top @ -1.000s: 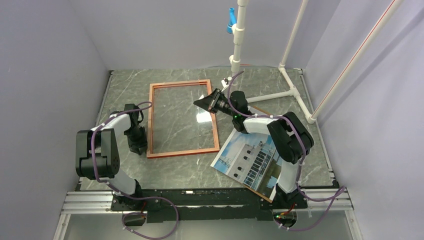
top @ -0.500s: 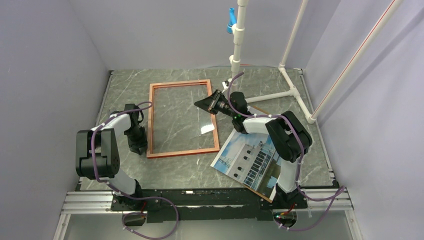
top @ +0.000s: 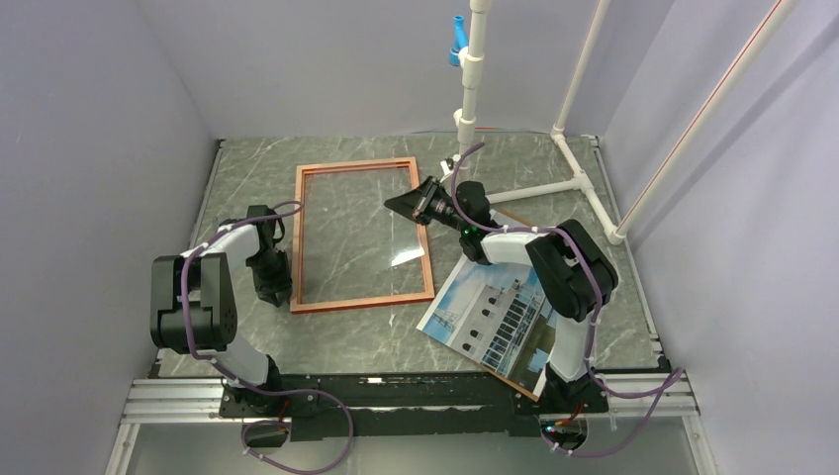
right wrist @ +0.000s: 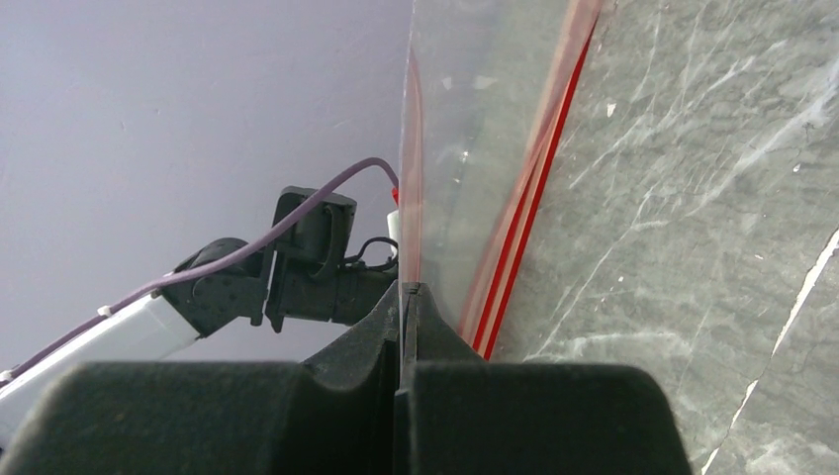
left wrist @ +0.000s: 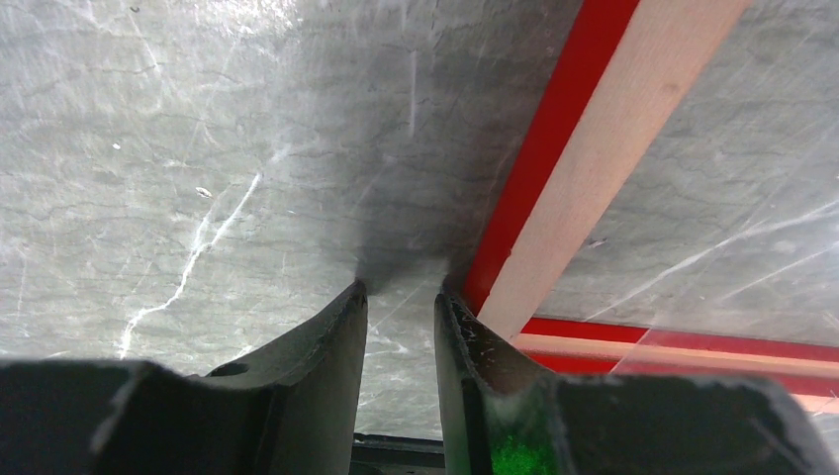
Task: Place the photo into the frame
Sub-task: Place the photo frame item in the photo frame.
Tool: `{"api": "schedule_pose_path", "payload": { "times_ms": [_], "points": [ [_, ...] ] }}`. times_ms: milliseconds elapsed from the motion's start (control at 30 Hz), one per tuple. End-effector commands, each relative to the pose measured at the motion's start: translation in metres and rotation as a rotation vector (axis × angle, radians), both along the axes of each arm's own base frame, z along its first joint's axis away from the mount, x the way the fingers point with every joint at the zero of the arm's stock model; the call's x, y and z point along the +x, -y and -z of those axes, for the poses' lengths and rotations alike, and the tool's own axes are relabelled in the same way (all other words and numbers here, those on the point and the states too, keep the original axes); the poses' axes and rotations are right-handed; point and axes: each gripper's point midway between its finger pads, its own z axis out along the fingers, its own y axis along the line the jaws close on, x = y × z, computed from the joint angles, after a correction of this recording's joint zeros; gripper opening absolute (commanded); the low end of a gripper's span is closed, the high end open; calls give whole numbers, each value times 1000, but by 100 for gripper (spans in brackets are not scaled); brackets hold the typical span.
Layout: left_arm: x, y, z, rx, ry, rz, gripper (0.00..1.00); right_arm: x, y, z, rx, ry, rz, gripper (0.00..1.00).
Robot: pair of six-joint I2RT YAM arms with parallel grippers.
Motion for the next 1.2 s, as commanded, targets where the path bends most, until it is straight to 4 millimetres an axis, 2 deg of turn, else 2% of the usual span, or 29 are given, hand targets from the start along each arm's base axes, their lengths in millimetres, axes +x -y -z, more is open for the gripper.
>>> {"api": "schedule_pose_path", "payload": {
  "times_ms": [0, 433, 533, 900, 1033, 1167],
  "points": [
    [5, 4, -3, -12, 2, 17, 36, -4, 2, -66, 98, 167, -16, 0],
    [4, 4, -3, -12, 0, 18, 35, -9, 8, -79, 114, 211, 1, 0],
    [5, 4, -3, -12, -1, 19, 35, -5, 5, -73, 104, 199, -1, 0],
    [4, 4, -2, -12, -3, 18, 35, 8, -1, -14, 71, 60, 11, 0],
    [5, 4, -2, -12, -2, 19, 34, 9, -1, -2, 79, 20, 14, 0],
    [5, 4, -3, -12, 0, 18, 34, 8, 0, -1, 77, 22, 17, 0]
  ]
}}
